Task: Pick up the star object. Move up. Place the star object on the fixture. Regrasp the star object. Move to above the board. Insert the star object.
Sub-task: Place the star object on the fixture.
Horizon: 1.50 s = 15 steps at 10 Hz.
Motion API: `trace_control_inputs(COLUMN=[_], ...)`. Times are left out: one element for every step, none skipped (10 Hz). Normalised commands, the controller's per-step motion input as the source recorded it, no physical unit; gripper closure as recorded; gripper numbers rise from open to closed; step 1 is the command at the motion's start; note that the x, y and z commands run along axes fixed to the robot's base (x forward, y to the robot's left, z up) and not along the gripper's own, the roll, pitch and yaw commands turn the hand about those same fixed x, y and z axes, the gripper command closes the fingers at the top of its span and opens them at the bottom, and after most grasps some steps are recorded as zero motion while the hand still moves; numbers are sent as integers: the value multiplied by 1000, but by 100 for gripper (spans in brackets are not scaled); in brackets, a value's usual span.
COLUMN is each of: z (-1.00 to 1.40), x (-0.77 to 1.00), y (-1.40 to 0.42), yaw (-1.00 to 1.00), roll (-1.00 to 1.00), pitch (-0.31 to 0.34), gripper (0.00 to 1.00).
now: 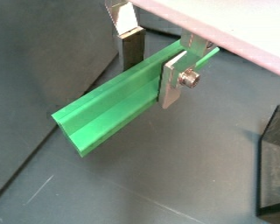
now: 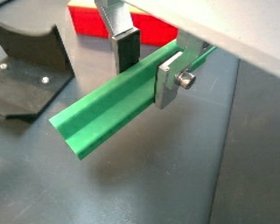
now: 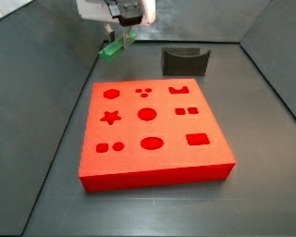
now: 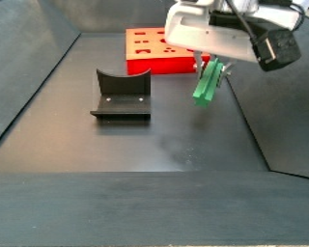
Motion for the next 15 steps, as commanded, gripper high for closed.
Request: trace_control_inputs(z=[1000,1000,1000,1000,1000,949,787,569,464,187,-288,-318,-290,-226,-210], x=[-11,-12,-16,-21,-23,-23,-16,-5,0,8,1000,1000,1000,1000,1000], y=[-1,0,1,2,2,5,6,9,9,12,-364,-356,-325,-263,-251], yaw=[0,-1,-1,-2,-2,-3,-4,-4,-5,-6,1000,1000,942,509,370], roll=[-2,-2,-1,1,2,4,5,6,6,6,-31,-27,-25,-22,-19], pitch=[24,34,37,38,40,43,46,55,62,80,356,373,371,271,239], gripper=[100,100,100,100,100,100,100,100,100,100,100,100,100,100,100])
